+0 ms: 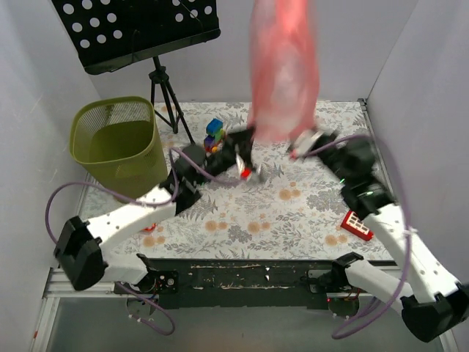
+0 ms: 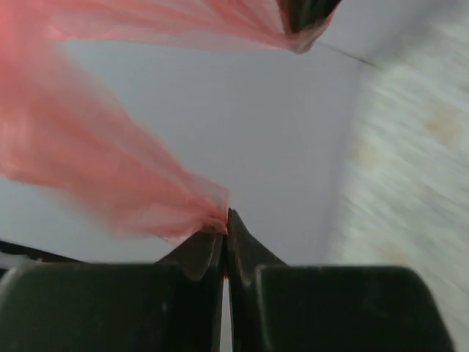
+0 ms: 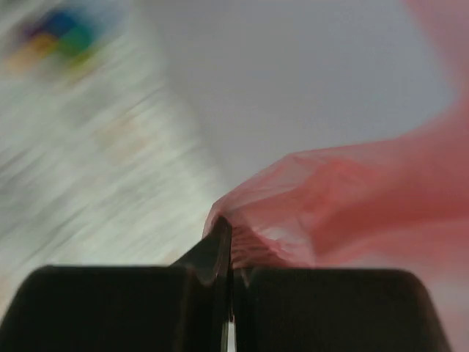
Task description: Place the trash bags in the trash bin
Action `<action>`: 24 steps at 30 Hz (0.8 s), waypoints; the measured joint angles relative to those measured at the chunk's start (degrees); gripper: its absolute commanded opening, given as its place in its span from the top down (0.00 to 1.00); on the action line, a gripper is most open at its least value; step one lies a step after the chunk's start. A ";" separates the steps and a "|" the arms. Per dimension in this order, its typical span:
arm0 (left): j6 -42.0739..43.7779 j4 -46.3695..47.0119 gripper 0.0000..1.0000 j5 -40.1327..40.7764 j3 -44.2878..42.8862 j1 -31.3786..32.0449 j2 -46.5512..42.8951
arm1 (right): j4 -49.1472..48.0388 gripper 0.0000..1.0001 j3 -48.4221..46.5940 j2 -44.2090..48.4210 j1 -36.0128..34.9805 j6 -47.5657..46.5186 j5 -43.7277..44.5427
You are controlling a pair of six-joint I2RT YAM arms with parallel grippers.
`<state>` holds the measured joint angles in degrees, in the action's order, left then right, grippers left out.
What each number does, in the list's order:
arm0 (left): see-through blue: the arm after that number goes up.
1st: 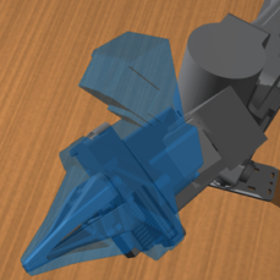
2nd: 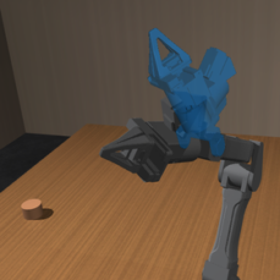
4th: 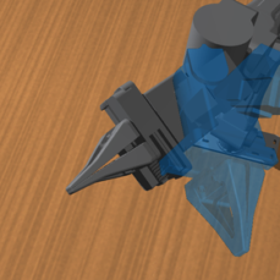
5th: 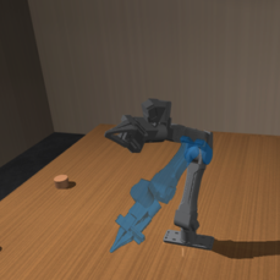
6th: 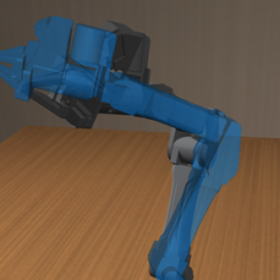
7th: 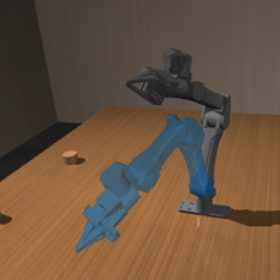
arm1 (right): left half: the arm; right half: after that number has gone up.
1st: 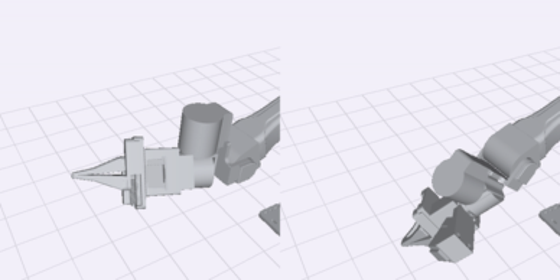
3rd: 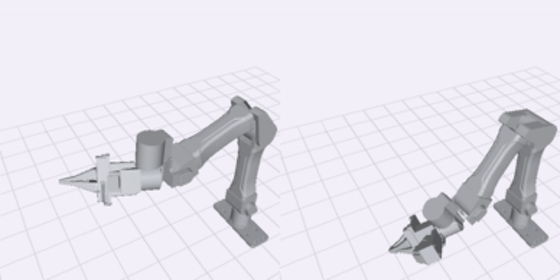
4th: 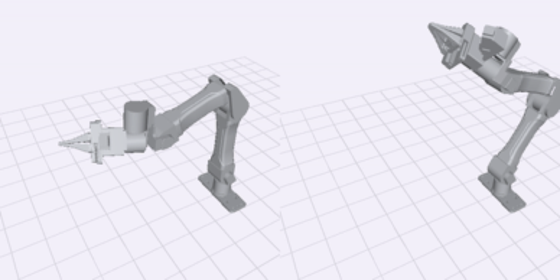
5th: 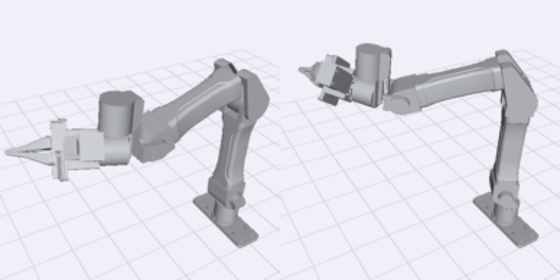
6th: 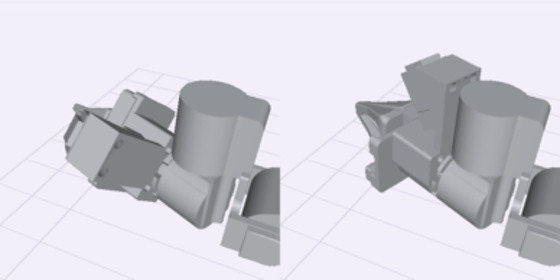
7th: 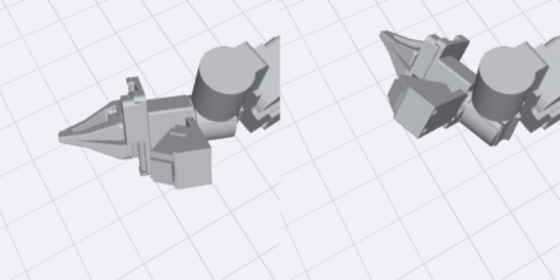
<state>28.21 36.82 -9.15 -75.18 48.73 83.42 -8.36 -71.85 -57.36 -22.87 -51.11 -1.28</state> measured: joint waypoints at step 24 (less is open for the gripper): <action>-33.53 -36.17 1.00 14.47 23.63 0.28 -6.14 | 30.64 0.99 22.21 7.26 -3.23 18.34 10.01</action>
<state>-5.32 0.64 5.32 -51.55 49.01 77.28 22.28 -49.65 -50.11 -26.11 -32.77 8.73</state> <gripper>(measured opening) 0.007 0.020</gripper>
